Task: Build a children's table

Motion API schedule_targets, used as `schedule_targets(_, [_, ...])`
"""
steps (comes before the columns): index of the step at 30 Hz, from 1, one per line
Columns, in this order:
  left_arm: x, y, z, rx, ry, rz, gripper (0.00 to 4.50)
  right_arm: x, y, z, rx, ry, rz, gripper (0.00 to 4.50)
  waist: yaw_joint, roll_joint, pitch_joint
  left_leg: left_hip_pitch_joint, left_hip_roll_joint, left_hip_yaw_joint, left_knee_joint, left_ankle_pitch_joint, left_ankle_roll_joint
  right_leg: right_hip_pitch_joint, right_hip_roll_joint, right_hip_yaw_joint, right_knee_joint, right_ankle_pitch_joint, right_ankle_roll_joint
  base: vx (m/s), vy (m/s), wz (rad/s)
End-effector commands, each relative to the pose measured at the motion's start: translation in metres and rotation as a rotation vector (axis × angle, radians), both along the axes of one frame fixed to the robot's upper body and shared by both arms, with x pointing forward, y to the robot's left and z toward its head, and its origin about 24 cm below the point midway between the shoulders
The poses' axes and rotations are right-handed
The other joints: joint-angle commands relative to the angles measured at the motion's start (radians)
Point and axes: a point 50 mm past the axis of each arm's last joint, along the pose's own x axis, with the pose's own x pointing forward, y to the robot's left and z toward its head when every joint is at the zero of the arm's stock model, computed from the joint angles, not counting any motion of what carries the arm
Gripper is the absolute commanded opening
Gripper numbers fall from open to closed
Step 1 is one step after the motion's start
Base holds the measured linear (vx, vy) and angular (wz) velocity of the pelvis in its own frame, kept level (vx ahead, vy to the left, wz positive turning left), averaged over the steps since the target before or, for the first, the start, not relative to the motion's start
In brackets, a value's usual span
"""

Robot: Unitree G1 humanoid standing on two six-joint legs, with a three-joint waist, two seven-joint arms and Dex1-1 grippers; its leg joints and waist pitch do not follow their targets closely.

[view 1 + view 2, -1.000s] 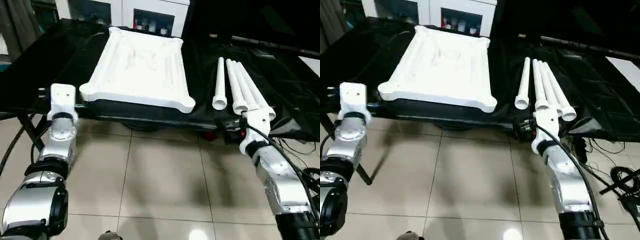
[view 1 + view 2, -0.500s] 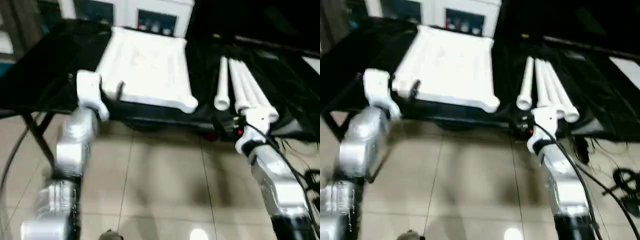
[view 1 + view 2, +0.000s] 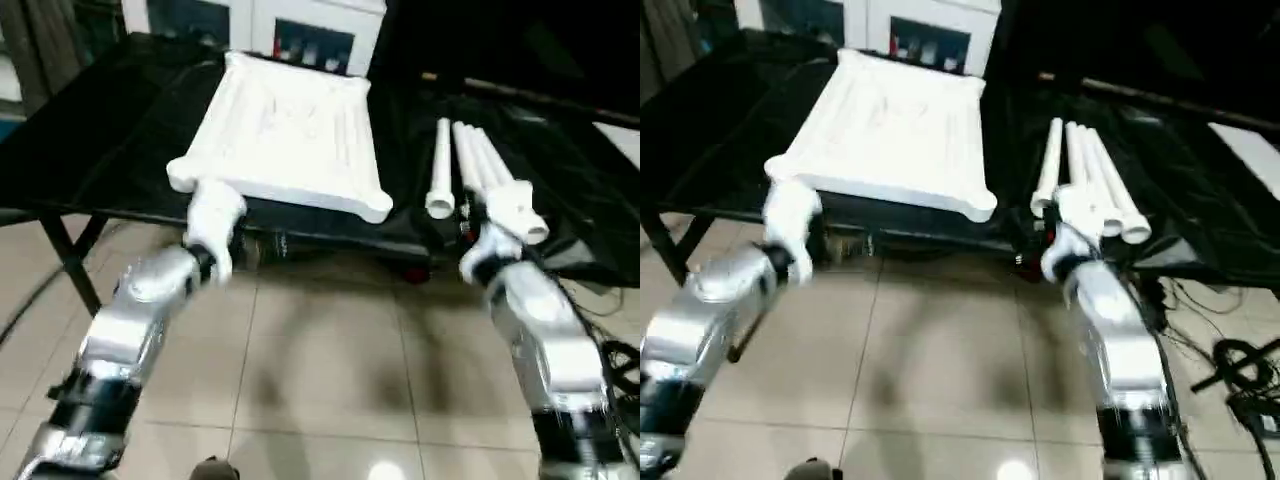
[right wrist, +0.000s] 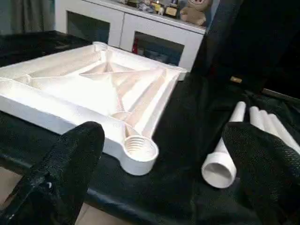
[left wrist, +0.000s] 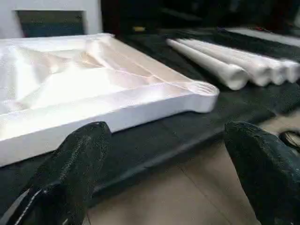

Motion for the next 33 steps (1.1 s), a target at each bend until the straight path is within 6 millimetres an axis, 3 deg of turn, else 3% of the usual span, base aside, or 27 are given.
schedule_targets(1, [0.002, -0.002, -0.001, -0.032, 0.004, 0.058, 4.43, 0.002, -0.009, 0.000, 0.006, 0.021, -0.033, 4.50, -0.002, 0.019, -0.060, 0.028, 0.041, -0.023, -0.075, -0.180, -0.072, 0.021, -0.064, 0.045, -0.072, -0.049, -0.093, 0.000, 0.000, 0.00])
schedule_targets(4, [-0.001, -0.008, 0.002, -0.037, -0.014, 0.064, 4.43, 0.004, -0.006, 0.002, 0.027, 0.023, -0.044, 4.50, 0.001, 0.024, -0.066, 0.025, 0.038, -0.023, -0.068, -0.091, -0.047, 0.028, -0.058, 0.044, -0.060, 0.084, -0.102, 0.000, 0.000, 0.00])
schedule_targets(5, [-0.004, -0.010, 0.002, -0.031, -0.011, 0.041, 4.43, 0.004, -0.005, 0.002, 0.032, 0.023, -0.046, 4.50, 0.001, 0.021, -0.068, 0.026, 0.036, -0.022, -0.065, -0.071, -0.041, 0.029, -0.056, 0.044, -0.057, 0.118, -0.105, 0.000, 0.000, 0.00])
schedule_targets(9, [-0.012, -0.018, 0.014, -0.043, -0.070, 0.061, 4.43, 0.004, -0.003, 0.003, 0.057, 0.022, -0.059, 4.50, 0.000, 0.015, -0.067, 0.024, 0.037, -0.018, -0.063, -0.054, -0.024, 0.030, -0.053, 0.045, -0.054, 0.145, -0.117, 0.000, 0.000, 0.00])
schedule_targets(11, [-0.012, -0.017, 0.019, -0.036, -0.112, 0.097, 4.43, 0.004, -0.004, 0.003, 0.080, 0.028, -0.071, 4.50, 0.000, 0.016, -0.064, 0.027, 0.038, -0.017, -0.064, -0.087, -0.023, 0.027, -0.053, 0.047, -0.060, 0.094, -0.113, 0.000, 0.000, 0.00])
schedule_targets(13, [-0.011, -0.003, 0.012, -0.103, -0.072, 0.299, 4.43, 0.003, 0.000, -0.003, 0.098, 0.052, -0.062, 4.50, -0.003, 0.013, -0.060, 0.026, 0.040, -0.018, -0.067, -0.138, -0.037, 0.024, -0.055, 0.047, -0.066, 0.012, -0.104, 0.000, 0.000, 0.00])
schedule_targets(16, [-0.013, -0.001, 0.012, -0.138, -0.092, 0.332, 4.43, 0.002, -0.001, -0.005, 0.113, 0.065, -0.077, 4.50, -0.003, 0.006, -0.058, 0.027, 0.040, -0.020, -0.069, -0.172, -0.039, 0.020, -0.056, 0.048, -0.078, -0.074, -0.084, 0.000, 0.000, 0.00])
schedule_targets(19, [-0.017, -0.006, 0.010, -0.119, -0.078, 0.299, 4.43, 0.000, 0.004, -0.007, 0.109, 0.076, -0.031, 4.50, -0.001, 0.006, -0.061, 0.029, 0.040, -0.021, -0.068, -0.156, -0.042, 0.015, -0.054, 0.048, -0.075, -0.065, -0.067, 0.000, 0.000, 0.00])
schedule_targets(22, [-0.020, -0.006, 0.007, -0.106, -0.062, 0.301, 4.43, -0.002, 0.008, -0.008, 0.118, 0.080, -0.021, 4.50, 0.000, 0.013, -0.056, 0.049, 0.045, -0.024, -0.081, -0.343, -0.071, 0.018, -0.053, 0.040, -0.090, -0.223, -0.054, 0.000, 0.000, 0.00])
schedule_targets(24, [-0.020, -0.005, 0.006, -0.110, -0.052, 0.313, 4.43, -0.002, 0.009, -0.008, 0.132, 0.091, -0.025, 4.50, -0.010, 0.014, -0.043, 0.075, 0.040, -0.023, -0.087, -0.551, -0.056, 0.025, -0.044, 0.024, -0.131, -0.459, -0.065, 0.000, 0.000, 0.00])
schedule_targets(25, [-0.020, -0.004, 0.006, -0.108, -0.054, 0.317, 4.43, -0.001, 0.010, -0.009, 0.128, 0.094, -0.022, 4.50, -0.010, 0.017, -0.040, 0.083, 0.038, -0.023, -0.087, -0.586, -0.053, 0.028, -0.045, 0.019, -0.142, -0.518, -0.066, 0.000, 0.000, 0.00])
schedule_targets(26, [-0.020, -0.003, 0.007, -0.100, -0.064, 0.324, 4.43, -0.001, 0.012, -0.009, 0.115, 0.095, -0.010, 4.50, -0.022, 0.035, -0.025, 0.226, 0.062, 0.000, -0.060, -0.743, -0.115, -0.065, 0.005, 0.006, -0.153, -0.593, -0.088, 0.014, -0.001, -0.29])
schedule_targets(27, [-0.020, -0.003, 0.007, -0.100, -0.064, 0.324, 4.43, -0.001, 0.012, -0.009, 0.115, 0.094, -0.009, 4.50, -0.033, 0.022, -0.023, 0.225, 0.069, -0.008, -0.069, -0.762, -0.119, -0.053, 0.012, -0.010, -0.140, -0.561, -0.096, 0.052, 0.001, -0.69])
schedule_targets(28, [-0.020, -0.003, 0.009, -0.091, -0.074, 0.320, 4.43, -0.002, 0.014, -0.007, 0.111, 0.079, 0.007, 4.50, -0.029, 0.028, -0.023, 0.222, 0.108, -0.020, -0.100, -0.828, -0.133, -0.040, -0.002, -0.029, -0.097, -0.490, -0.096, 0.052, 0.001, -0.69])
schedule_targets(29, [-0.020, -0.004, 0.009, -0.087, -0.077, 0.316, 4.43, -0.002, 0.014, -0.006, 0.111, 0.073, 0.010, 4.50, -0.032, 0.037, -0.022, 0.194, 0.125, -0.021, -0.132, -0.854, -0.139, -0.015, -0.017, -0.039, -0.049, -0.412, -0.091, 0.073, 0.013, -0.85])
schedule_targets(30, [-0.021, -0.005, 0.010, -0.076, -0.088, 0.310, 4.43, -0.002, 0.014, -0.005, 0.119, 0.070, 0.009, 4.50, -0.032, 0.040, -0.022, 0.193, 0.129, -0.014, -0.142, -0.853, -0.133, -0.009, -0.026, -0.040, -0.041, -0.380, -0.094, 0.034, -0.019, -0.73])
schedule_targets(31, [-0.021, -0.005, 0.012, -0.076, -0.099, 0.308, 4.43, -0.002, 0.012, -0.004, 0.115, 0.066, 0.006, 4.50, -0.027, 0.032, -0.036, 0.092, 0.056, -0.025, -0.128, -0.743, -0.064, 0.096, -0.062, -0.018, -0.104, -0.387, -0.045, 0.034, -0.019, -0.73])
schedule_targets(32, [-0.021, -0.005, 0.012, -0.077, -0.106, 0.312, 4.43, -0.001, 0.011, -0.004, 0.108, 0.063, 0.004, 4.50, -0.012, 0.014, -0.047, 0.060, 0.018, -0.002, -0.079, -0.519, -0.032, 0.131, -0.105, 0.020, -0.164, -0.592, 0.006, 0.043, -0.019, -0.41])
schedule_targets(33, [-0.021, -0.005, 0.012, -0.072, -0.111, 0.318, 4.43, -0.001, 0.010, -0.004, 0.106, 0.061, 0.001, 4.50, 0.006, 0.010, -0.061, 0.013, 0.005, -0.010, -0.038, -0.294, -0.007, 0.177, -0.131, 0.049, -0.179, -0.654, 0.029, 0.111, -0.014, -0.21])
